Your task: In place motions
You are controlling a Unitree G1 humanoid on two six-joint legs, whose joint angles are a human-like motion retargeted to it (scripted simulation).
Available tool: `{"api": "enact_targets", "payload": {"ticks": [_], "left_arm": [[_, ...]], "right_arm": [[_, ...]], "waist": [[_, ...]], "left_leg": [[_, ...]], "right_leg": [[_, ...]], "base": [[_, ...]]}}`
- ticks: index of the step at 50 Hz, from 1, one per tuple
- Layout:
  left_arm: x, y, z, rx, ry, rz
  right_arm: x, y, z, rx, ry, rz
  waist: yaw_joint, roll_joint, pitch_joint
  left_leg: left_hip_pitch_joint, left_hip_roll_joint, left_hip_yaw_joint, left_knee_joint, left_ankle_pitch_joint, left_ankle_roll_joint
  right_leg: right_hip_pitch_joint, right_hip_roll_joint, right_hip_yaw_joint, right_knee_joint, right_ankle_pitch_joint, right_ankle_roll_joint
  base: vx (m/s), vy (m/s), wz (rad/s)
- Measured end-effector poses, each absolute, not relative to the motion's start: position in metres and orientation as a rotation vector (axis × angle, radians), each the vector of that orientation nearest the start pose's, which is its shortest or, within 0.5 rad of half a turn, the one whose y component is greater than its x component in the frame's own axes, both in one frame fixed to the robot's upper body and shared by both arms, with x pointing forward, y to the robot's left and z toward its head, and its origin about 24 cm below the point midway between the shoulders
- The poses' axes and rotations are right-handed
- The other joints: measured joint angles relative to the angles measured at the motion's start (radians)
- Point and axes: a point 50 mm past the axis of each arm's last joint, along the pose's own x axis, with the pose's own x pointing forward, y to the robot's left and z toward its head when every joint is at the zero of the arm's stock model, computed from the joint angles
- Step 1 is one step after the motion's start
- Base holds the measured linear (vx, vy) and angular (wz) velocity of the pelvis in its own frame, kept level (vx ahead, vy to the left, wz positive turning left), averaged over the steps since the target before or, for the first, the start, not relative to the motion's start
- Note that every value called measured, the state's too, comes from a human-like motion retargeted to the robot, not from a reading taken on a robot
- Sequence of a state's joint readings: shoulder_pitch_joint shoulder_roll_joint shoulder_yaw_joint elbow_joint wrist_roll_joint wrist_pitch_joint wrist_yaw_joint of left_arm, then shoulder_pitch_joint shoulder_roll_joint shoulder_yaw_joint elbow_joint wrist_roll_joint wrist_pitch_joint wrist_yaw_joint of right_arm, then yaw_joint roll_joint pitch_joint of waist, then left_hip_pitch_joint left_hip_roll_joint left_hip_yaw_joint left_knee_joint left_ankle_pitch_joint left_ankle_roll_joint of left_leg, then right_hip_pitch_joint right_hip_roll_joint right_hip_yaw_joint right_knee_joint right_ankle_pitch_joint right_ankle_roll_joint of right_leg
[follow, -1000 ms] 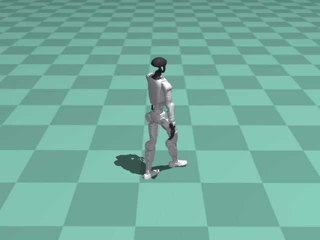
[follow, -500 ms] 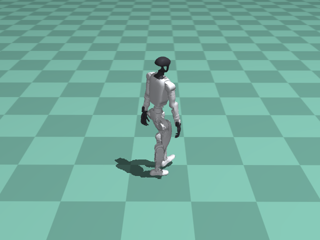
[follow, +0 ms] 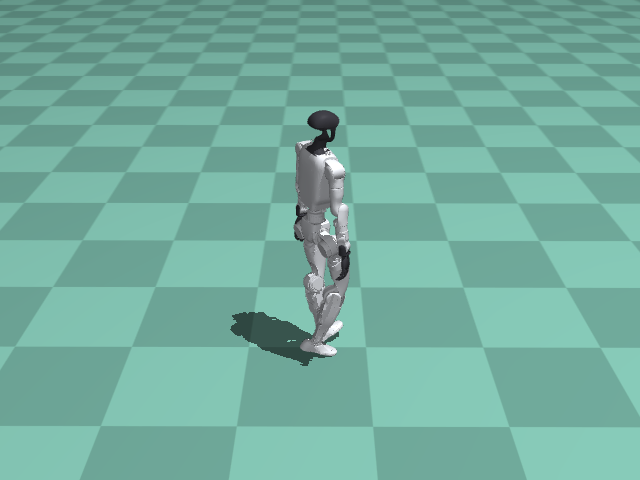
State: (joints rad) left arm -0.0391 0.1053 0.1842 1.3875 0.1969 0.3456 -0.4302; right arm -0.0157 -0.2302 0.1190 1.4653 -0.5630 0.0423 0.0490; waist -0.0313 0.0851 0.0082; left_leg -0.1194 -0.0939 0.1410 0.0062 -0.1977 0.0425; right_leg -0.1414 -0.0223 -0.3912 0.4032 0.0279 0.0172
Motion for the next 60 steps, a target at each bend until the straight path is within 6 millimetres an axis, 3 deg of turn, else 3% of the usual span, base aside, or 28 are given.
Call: {"api": "enact_targets", "payload": {"ticks": [4,7,10,17,25,30,37,52,60], "left_arm": [[0.052,0.193,-0.172,-0.153,1.631,-0.207],[0.055,0.194,-0.172,-0.135,1.620,-0.188],[0.051,0.188,-0.173,-0.170,1.629,-0.186],[0.010,0.176,-0.175,-0.259,1.764,-0.236],[-0.049,0.163,-0.169,-0.349,1.971,-0.235],[-0.064,0.151,-0.166,-0.425,2.011,-0.261],[-0.057,0.150,-0.168,-0.391,1.975,-0.284],[-0.007,0.162,-0.176,-0.263,1.793,-0.279],[-0.006,0.162,-0.177,-0.252,1.794,-0.290]], "right_arm": [[0.028,-0.248,-0.169,-0.712,1.563,0.341],[0.024,-0.253,-0.167,-0.715,1.592,0.315],[0.024,-0.259,-0.166,-0.732,1.600,0.269],[0.016,-0.265,-0.164,-0.739,1.622,0.169],[-0.005,-0.254,-0.168,-0.635,1.647,0.157],[-0.017,-0.249,-0.169,-0.558,1.667,0.165],[-0.027,-0.245,-0.169,-0.506,1.714,0.182],[-0.036,-0.236,-0.170,-0.493,1.736,0.196],[-0.039,-0.235,-0.170,-0.472,1.745,0.222]], "waist": [[-0.012,-0.033,0.025],[-0.028,-0.041,0.038],[-0.017,-0.033,0.042],[-0.003,-0.020,0.037],[0.002,-0.029,0.005],[0.005,-0.031,-0.003],[0.011,-0.031,-0.008],[0.008,-0.026,-0.021],[0.003,-0.024,-0.023]], "left_leg": [[0.038,-0.054,-0.013,-0.009,-0.018,0.009],[0.056,-0.082,-0.030,-0.013,-0.026,0.014],[0.055,-0.082,-0.024,-0.012,-0.036,0.013],[0.074,-0.073,-0.018,-0.016,-0.070,0.005],[0.081,-0.065,-0.025,-0.017,-0.096,-0.011],[0.085,-0.055,-0.032,-0.008,-0.108,-0.019],[0.088,-0.043,-0.046,0.002,-0.113,-0.030],[0.074,-0.024,-0.067,0.014,-0.115,-0.051],[0.077,-0.020,-0.062,0.013,-0.121,-0.055]], "right_leg": [[-0.019,-0.026,0.112,-0.173,-0.006,-0.037],[-0.014,-0.042,0.138,-0.246,0.078,-0.009],[-0.001,-0.066,0.064,-0.265,0.074,0.004],[0.017,-0.055,0.071,-0.302,0.071,0.010],[0.035,-0.039,0.059,-0.347,0.064,-0.006],[0.054,-0.025,0.041,-0.371,0.059,-0.015],[0.071,-0.011,0.033,-0.376,0.040,-0.029],[0.087,0.006,0.003,-0.387,0.012,-0.041],[0.090,0.011,0.004,-0.389,0.007,-0.047]], "base": [[0.14,0.10,0.33],[0.12,0.08,0.37],[0.07,0.06,-0.01],[0.12,-0.03,0.01],[0.14,-0.09,0.13],[0.11,-0.07,0.19],[0.10,-0.08,0.21],[0.03,-0.03,0.11],[0.00,0.00,0.00]]}}
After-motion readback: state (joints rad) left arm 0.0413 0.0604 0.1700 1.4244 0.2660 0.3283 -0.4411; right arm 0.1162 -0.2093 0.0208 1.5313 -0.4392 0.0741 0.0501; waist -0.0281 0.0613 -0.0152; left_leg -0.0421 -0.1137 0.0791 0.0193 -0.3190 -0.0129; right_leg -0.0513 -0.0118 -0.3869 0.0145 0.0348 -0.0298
